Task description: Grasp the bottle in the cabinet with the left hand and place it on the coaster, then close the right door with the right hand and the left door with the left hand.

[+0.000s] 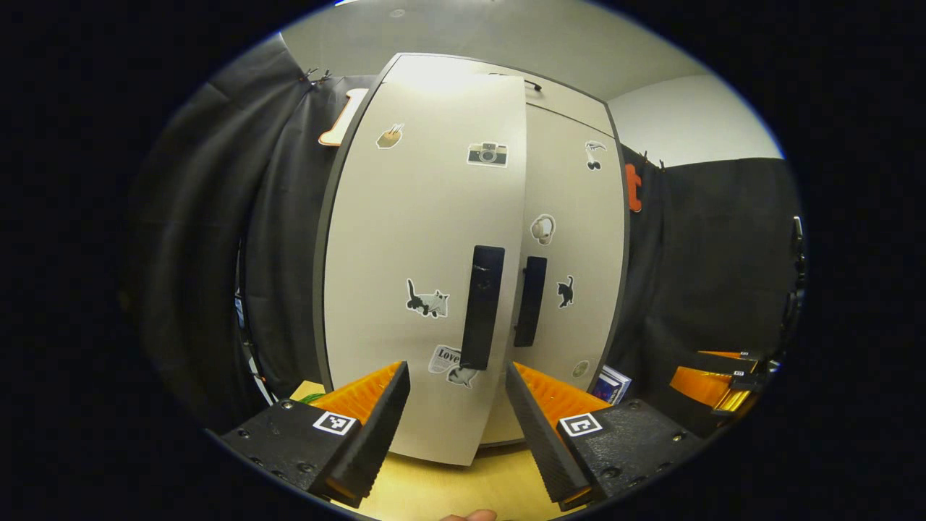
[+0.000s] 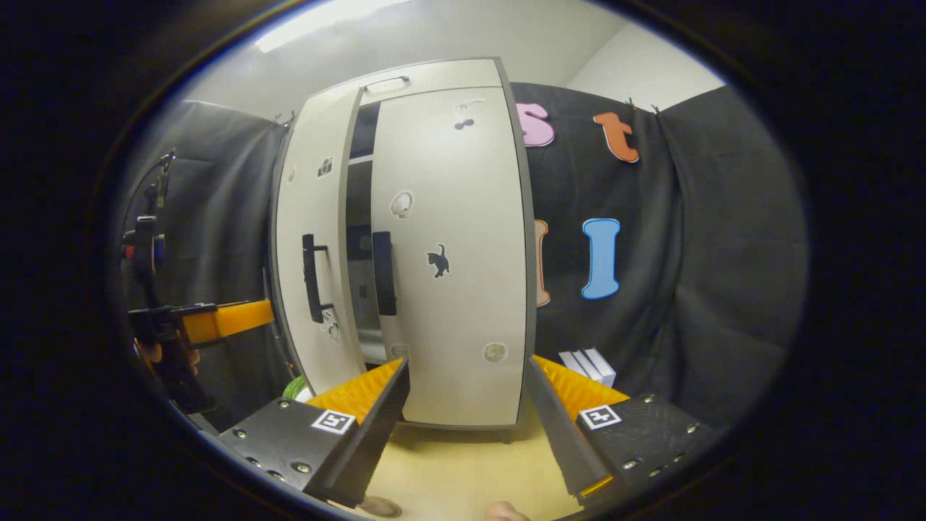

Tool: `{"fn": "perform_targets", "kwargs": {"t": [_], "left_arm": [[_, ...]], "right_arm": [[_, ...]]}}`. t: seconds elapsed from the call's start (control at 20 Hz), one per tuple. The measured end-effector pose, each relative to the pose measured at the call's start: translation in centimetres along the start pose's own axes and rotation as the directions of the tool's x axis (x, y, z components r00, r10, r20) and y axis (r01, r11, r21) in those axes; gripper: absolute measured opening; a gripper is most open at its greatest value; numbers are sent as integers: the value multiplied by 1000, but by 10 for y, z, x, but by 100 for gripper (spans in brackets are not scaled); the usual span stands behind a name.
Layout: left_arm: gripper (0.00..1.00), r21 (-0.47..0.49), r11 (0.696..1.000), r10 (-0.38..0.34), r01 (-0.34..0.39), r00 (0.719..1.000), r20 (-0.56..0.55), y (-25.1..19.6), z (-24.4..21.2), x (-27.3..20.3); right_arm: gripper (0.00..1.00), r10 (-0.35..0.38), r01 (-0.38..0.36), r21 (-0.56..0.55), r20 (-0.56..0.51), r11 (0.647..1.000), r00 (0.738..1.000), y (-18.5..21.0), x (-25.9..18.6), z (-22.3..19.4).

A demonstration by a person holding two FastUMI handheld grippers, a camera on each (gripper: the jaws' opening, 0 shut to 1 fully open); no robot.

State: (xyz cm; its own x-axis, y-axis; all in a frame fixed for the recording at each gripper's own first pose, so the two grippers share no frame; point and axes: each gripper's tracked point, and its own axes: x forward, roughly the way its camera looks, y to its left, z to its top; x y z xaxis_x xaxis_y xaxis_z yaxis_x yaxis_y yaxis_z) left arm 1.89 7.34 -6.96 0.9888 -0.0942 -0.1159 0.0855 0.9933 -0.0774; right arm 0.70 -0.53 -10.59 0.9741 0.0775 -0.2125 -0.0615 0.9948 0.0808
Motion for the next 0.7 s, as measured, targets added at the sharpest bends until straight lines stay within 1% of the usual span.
{"fn": "perform_targets", "kwargs": {"t": [0.05,0.25,0.4,0.45,0.5,0.55,0.7], "left_arm": [[87,-6,1000,5,-5,1000,0,-1,2,-2],[87,-17,999,38,-38,999,15,-3,12,-12],[88,-9,997,72,-72,997,33,-1,22,-19],[84,-2,997,83,-83,996,40,-1,26,-21],[84,7,995,95,-96,994,49,-1,32,-22],[90,16,994,107,-108,992,61,-2,39,-23],[90,46,989,135,-140,987,88,-9,64,-20]], "right_arm": [[97,1,-1,-2,-1,1000,1000,-1,0,0],[97,24,-24,-10,-13,1000,1000,-3,5,-2],[97,43,-43,-18,-2,999,999,-1,9,4],[97,47,-47,-23,9,999,999,0,9,9],[97,51,-51,-29,27,998,998,0,9,16],[97,54,-53,-36,46,998,997,0,10,24],[97,64,-59,-46,119,997,991,1,8,62]]}}
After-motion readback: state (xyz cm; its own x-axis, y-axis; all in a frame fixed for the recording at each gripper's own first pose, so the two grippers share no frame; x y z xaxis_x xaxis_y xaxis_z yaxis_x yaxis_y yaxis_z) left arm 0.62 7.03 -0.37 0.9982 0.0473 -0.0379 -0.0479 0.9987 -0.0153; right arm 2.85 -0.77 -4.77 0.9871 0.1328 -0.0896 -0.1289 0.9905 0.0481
